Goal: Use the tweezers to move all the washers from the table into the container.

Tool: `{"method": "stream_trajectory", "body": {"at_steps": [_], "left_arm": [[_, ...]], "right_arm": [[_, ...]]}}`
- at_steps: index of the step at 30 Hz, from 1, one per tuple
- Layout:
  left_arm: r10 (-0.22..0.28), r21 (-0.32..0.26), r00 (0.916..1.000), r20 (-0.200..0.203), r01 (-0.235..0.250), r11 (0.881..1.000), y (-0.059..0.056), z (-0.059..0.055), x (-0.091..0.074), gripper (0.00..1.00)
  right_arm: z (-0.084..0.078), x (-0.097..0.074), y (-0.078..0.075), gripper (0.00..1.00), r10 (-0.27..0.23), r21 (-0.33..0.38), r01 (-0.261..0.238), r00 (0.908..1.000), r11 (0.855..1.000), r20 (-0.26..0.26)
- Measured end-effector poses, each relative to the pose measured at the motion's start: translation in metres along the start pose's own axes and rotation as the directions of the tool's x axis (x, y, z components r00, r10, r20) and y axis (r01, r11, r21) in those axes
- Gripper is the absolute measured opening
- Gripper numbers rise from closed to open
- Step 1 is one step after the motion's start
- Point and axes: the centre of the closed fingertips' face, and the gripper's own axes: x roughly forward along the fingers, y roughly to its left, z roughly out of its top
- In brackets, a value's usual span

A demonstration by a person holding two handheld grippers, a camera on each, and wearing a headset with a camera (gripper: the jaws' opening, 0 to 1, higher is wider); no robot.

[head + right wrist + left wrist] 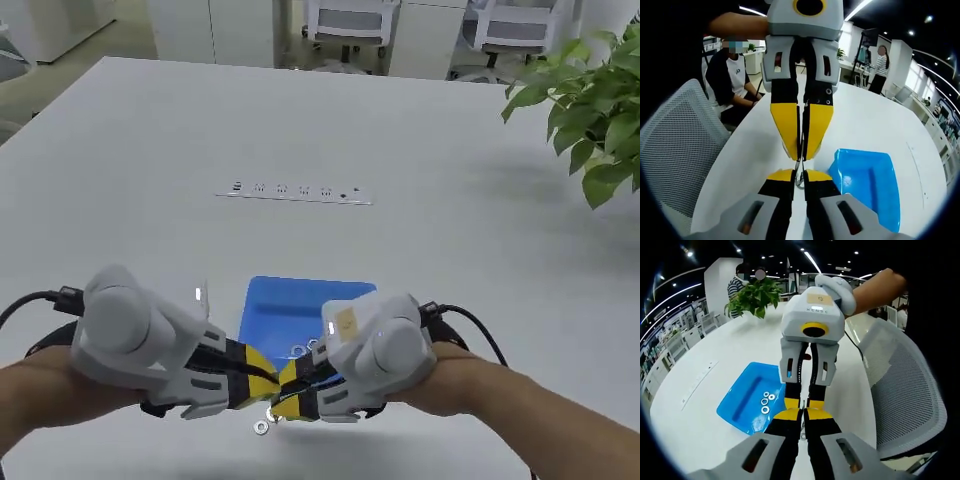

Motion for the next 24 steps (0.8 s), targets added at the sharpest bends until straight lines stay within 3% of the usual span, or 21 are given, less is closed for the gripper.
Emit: {"method": "stream_trajectory", "body": {"at_steps": [20, 24], "left_arm": [[0.003, 0.000, 1.0000, -0.005, -0.003, 1.000, -0.0012, -0.0007, -0.0016, 0.07], [0.008, -0.019, 0.9998, 0.020, -0.007, 1.000, -0.0022, 0.0032, -0.0035, 0.14]], "right_arm": [[0.0011, 0.0008, 0.0019, 0.07, 0.008, 0.010, -0.008, 0.9999, 1.000, -0.014], [0.0017, 0.0008, 0.0031, 0.07, 0.012, 0.008, -0.011, 0.9998, 1.000, -0.019]]}}
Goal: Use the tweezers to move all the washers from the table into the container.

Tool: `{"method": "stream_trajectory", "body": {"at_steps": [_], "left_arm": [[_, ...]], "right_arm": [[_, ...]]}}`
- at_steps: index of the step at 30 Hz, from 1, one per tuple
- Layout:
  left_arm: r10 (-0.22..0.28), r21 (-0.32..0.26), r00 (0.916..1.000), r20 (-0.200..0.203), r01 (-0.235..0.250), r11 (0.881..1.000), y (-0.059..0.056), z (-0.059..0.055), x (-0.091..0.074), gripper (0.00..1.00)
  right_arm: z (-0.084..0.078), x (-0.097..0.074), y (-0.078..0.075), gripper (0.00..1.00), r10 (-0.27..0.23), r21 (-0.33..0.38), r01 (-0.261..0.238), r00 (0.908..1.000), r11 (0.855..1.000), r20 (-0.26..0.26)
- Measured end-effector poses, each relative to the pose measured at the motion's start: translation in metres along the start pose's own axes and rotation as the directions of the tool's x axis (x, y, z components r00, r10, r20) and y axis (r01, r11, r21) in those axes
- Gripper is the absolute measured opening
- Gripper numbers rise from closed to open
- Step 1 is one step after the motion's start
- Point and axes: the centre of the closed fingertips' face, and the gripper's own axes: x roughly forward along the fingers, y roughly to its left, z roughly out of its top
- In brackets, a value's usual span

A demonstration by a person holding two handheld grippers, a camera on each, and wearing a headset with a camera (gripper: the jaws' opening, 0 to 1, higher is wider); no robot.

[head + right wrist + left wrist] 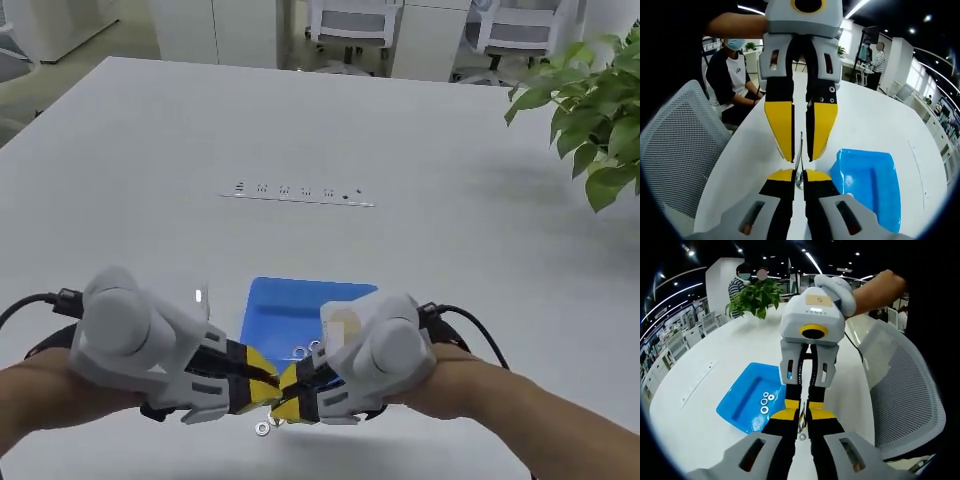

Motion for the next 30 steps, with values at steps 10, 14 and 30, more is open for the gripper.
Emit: {"method": "stream_trajectory", "body": {"at_steps": [10, 14, 30], "left_arm": [[0.025, -0.055, 0.9960, 0.086, -0.020, 0.998, 0.001, 0.012, -0.011, 0.30], [0.038, -0.082, 0.9925, 0.116, -0.028, 0.996, 0.001, 0.014, -0.015, 0.42], [0.105, -0.153, 0.9811, 0.162, -0.080, 0.985, 0.004, 0.011, -0.026, 0.79]], "right_arm": [[0.006, -0.004, -0.001, 0.07, -0.011, -0.001, 0.011, 0.9999, 1.000, 0.001], [0.011, -0.008, -0.001, 0.07, -0.014, 0.002, 0.014, 0.9999, 1.000, 0.008], [0.030, -0.032, -0.010, 0.08, -0.035, -0.001, 0.035, 0.9990, 0.999, 0.027]]}}
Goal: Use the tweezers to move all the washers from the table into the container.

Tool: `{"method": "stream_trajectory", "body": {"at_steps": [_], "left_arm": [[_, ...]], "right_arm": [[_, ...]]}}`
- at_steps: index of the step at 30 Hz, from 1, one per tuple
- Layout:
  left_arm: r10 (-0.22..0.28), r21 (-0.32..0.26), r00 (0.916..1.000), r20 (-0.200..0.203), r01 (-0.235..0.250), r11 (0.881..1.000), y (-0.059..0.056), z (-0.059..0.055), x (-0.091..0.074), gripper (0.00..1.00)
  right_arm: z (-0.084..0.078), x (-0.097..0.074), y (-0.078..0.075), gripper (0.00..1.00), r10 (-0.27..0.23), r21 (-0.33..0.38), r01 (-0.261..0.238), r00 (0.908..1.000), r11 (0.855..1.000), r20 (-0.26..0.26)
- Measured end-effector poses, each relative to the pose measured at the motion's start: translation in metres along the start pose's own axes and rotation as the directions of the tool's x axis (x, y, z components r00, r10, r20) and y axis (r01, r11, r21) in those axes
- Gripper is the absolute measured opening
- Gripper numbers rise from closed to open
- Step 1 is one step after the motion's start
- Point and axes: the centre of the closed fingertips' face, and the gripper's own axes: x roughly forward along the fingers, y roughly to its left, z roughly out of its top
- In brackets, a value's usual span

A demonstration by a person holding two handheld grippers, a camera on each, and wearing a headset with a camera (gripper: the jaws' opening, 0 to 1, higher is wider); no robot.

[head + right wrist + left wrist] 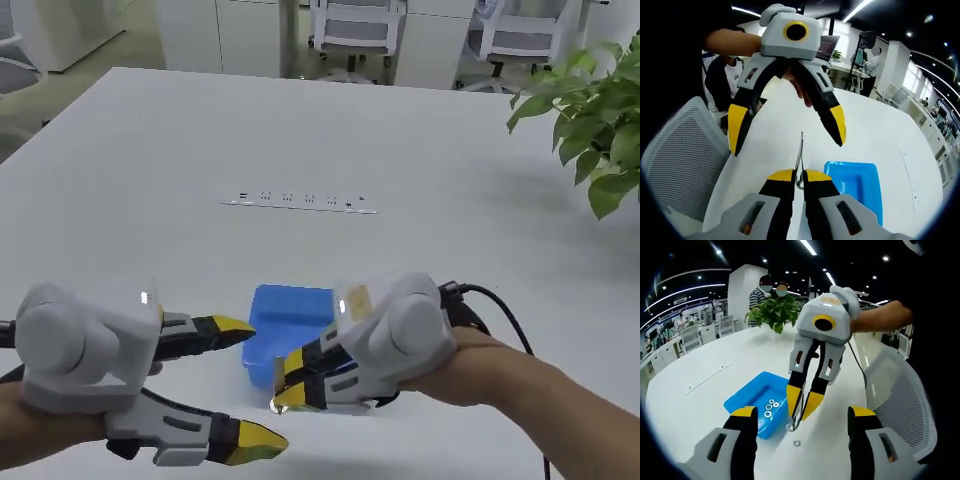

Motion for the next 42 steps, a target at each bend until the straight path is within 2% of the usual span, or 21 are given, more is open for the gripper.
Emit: {"method": "stream_trajectory", "body": {"at_steps": [16, 21, 28, 34, 42], "left_arm": [[0.027, -0.029, 0.9996, 0.007, -0.026, 0.999, 0.002, 0.003, 0.000, 0.99], [0.037, -0.035, 0.9993, 0.010, -0.037, 0.999, 0.004, 0.005, 0.000, 0.99], [0.041, -0.033, 0.9991, 0.005, -0.041, 0.999, 0.007, 0.005, 0.002, 0.99], [0.034, -0.029, 0.9994, 0.003, -0.034, 0.999, 0.010, 0.007, 0.006, 0.99], [0.030, -0.014, 0.9995, 0.007, -0.030, 0.999, 0.020, 0.014, 0.014, 0.99]], "right_arm": [[0.008, -0.029, -0.024, 0.08, -0.043, 0.038, 0.043, 0.9991, 0.998, 0.002], [0.008, -0.036, -0.033, 0.08, -0.065, 0.055, 0.064, 0.9979, 0.996, 0.005], [0.000, -0.043, -0.052, 0.08, -0.108, 0.070, 0.107, 0.9942, 0.992, 0.001], [-0.010, -0.042, -0.067, 0.08, -0.151, 0.066, 0.152, 0.9884, 0.986, -0.009], [-0.025, -0.035, -0.077, 0.08, -0.162, 0.080, 0.164, 0.9864, 0.983, -0.026]]}}
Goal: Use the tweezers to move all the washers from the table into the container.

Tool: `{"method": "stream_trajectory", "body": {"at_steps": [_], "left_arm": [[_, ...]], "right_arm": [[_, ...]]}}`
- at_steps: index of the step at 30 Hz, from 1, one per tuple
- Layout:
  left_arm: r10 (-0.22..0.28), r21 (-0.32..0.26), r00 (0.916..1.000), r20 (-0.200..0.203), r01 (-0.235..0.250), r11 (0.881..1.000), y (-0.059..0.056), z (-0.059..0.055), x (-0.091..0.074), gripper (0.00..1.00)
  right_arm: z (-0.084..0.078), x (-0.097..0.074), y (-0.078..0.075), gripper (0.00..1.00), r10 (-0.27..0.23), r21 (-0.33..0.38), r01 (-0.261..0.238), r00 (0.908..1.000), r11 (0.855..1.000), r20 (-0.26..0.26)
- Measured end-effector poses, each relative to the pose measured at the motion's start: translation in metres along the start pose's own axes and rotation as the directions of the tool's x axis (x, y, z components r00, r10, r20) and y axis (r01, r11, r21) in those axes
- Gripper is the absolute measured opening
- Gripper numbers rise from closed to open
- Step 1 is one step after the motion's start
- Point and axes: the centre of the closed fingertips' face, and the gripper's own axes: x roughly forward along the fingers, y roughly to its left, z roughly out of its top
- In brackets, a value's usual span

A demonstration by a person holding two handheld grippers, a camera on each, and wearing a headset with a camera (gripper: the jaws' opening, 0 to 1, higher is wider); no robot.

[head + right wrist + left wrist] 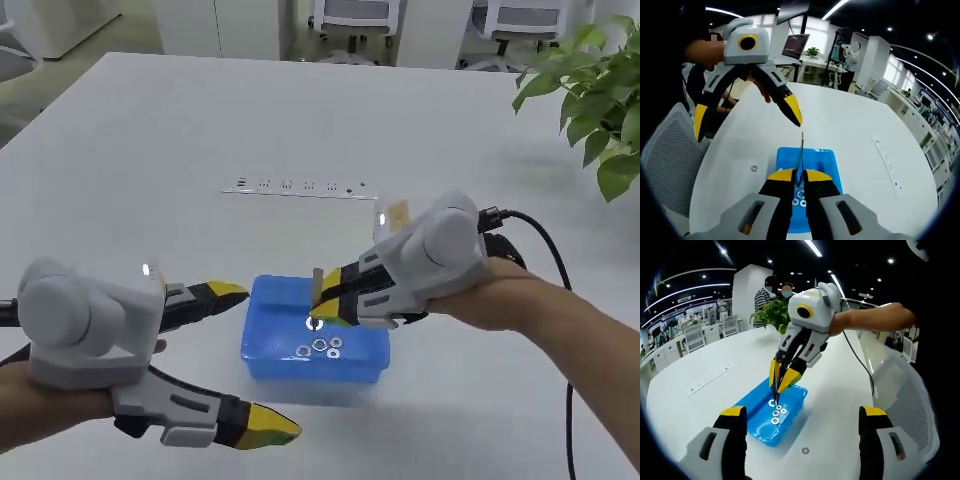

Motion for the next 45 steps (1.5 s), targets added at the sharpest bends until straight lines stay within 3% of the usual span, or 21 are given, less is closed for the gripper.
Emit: {"method": "stream_trajectory", "body": {"at_steps": [15, 20, 25, 29, 33, 37, 45], "left_arm": [[-0.027, 0.040, 0.9990, -0.035, 0.028, 0.999, 0.017, 0.001, 0.021, 0.79], [-0.022, 0.060, 0.9995, -0.024, 0.023, 0.998, 0.025, 0.006, 0.028, 0.70], [-0.020, 0.097, 0.9996, -0.020, 0.022, 0.995, 0.033, 0.010, 0.035, 0.53], [-0.029, 0.133, 0.9986, -0.043, 0.035, 0.991, 0.037, 0.010, 0.041, 0.34], [-0.043, 0.156, 0.9981, -0.045, 0.050, 0.986, 0.038, 0.015, 0.048, 0.26], [-0.063, 0.196, 0.9950, -0.078, 0.078, 0.978, 0.038, 0.014, 0.054, 0.18], [-0.096, 0.230, 0.9899, -0.105, 0.118, 0.966, 0.032, 0.013, 0.062, 0.10]], "right_arm": [[-0.025, 0.019, 0.001, 0.08, 0.032, 0.033, -0.032, 0.9994, 0.999, -0.012], [-0.029, 0.023, 0.004, 0.08, 0.048, 0.040, -0.047, 0.9988, 0.998, -0.013], [-0.035, 0.026, 0.005, 0.08, 0.062, 0.044, -0.061, 0.9977, 0.997, -0.026], [-0.039, 0.027, 0.008, 0.08, 0.073, 0.040, -0.071, 0.9966, 0.997, -0.039], [-0.042, 0.028, 0.010, 0.08, 0.083, 0.027, -0.082, 0.9954, 0.996, -0.047], [-0.043, 0.028, 0.011, 0.08, 0.088, 0.022, -0.087, 0.9951, 0.996, -0.046], [-0.044, 0.027, 0.012, 0.09, 0.093, 0.012, -0.093, 0.9945, 0.996, -0.046]]}}
